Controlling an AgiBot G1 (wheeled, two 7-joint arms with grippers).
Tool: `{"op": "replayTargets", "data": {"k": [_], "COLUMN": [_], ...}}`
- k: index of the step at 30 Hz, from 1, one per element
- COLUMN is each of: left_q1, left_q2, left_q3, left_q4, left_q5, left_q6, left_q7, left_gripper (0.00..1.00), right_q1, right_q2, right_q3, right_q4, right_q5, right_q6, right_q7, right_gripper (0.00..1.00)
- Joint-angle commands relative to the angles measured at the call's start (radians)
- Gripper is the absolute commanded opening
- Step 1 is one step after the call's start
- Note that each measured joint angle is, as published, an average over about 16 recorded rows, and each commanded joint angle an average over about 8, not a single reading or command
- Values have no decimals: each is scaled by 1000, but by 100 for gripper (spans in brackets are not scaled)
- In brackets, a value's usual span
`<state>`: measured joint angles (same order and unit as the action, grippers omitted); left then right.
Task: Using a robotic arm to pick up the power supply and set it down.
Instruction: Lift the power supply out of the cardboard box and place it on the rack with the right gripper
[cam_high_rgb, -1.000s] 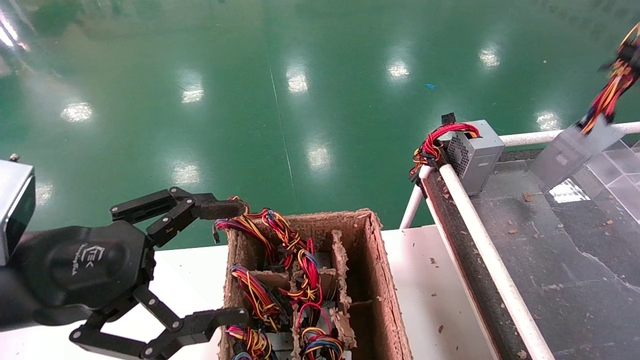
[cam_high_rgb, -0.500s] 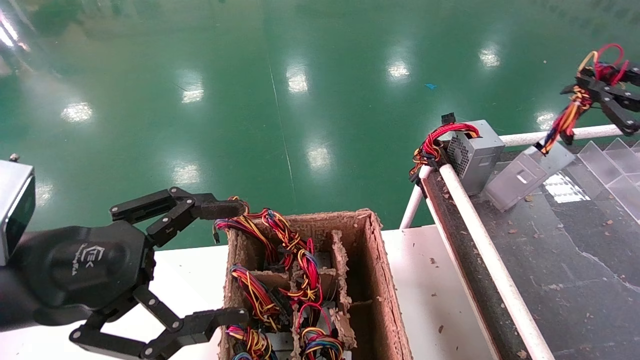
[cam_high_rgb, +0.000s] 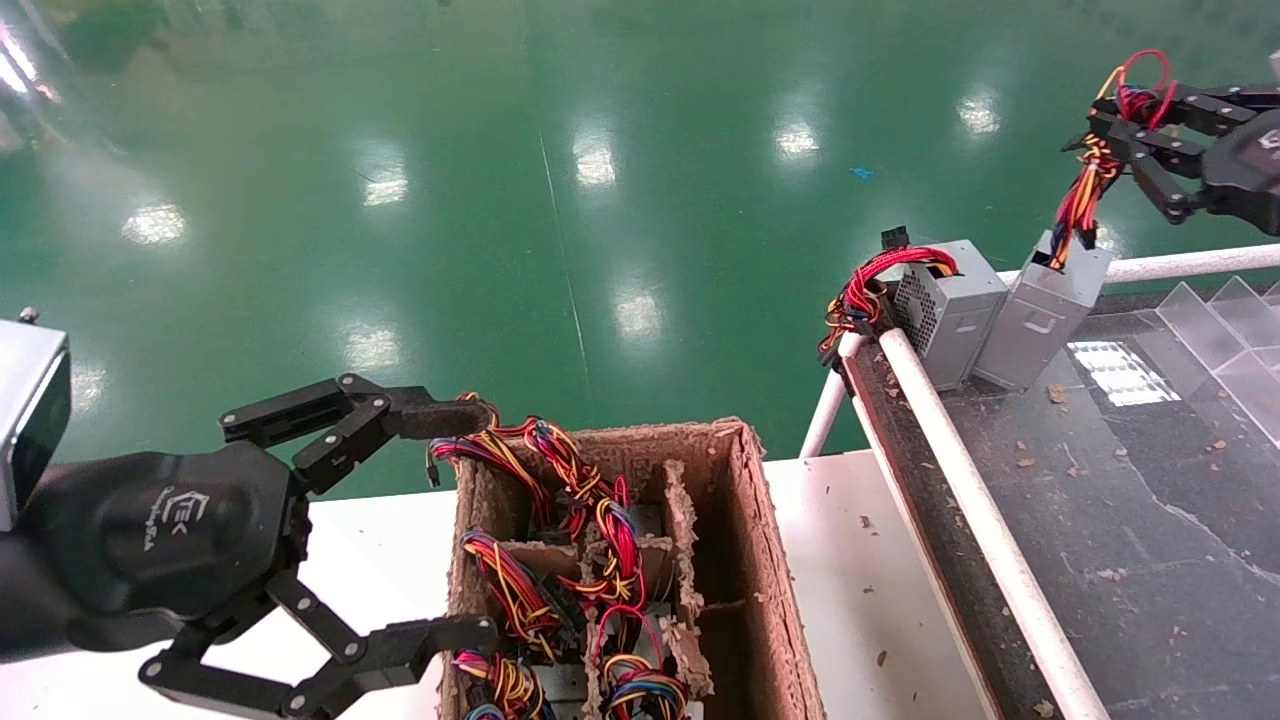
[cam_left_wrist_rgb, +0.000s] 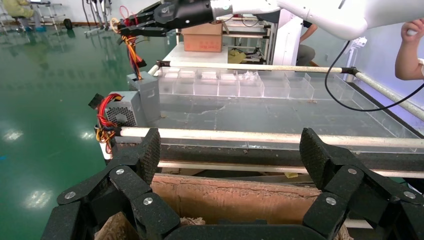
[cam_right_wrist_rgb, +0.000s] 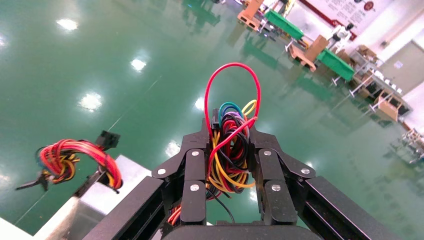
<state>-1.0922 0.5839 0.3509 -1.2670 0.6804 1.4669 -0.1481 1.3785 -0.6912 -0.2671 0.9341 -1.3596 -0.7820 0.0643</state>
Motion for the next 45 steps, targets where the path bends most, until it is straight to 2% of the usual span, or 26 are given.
{"op": "replayTargets", "data": {"k": [1, 17, 18, 25, 26, 32, 45], "left_q1": [0, 0, 0, 0, 0, 0, 0], "left_q2": [0, 0, 0, 0, 0, 0, 0], "left_q3": [0, 0, 0, 0, 0, 0, 1], "left_q4": [0, 0, 0, 0, 0, 0, 0], "left_q5": [0, 0, 0, 0, 0, 0, 0], "left_q6": [0, 0, 0, 0, 0, 0, 0], "left_q7": [0, 0, 0, 0, 0, 0, 0], "left_gripper": [100, 100, 100, 100, 100, 100, 100], "right_q1": [26, 128, 132, 161, 165, 193, 262], "right_q2": [-22, -105, -108, -128, -129, -124, -111], "right_q3": [-12, -21, -21, -17, -17, -27, -74], "right_q4": [-33, -222, -233, -300, -309, -353, -430], "right_q5": [-15, 15, 18, 29, 30, 22, -30], "right_q6": [2, -84, -90, -109, -112, -144, -231], "right_q7": [-1, -94, -99, -133, -136, -140, -80], "right_gripper": [0, 0, 4, 91, 100, 100, 100]}}
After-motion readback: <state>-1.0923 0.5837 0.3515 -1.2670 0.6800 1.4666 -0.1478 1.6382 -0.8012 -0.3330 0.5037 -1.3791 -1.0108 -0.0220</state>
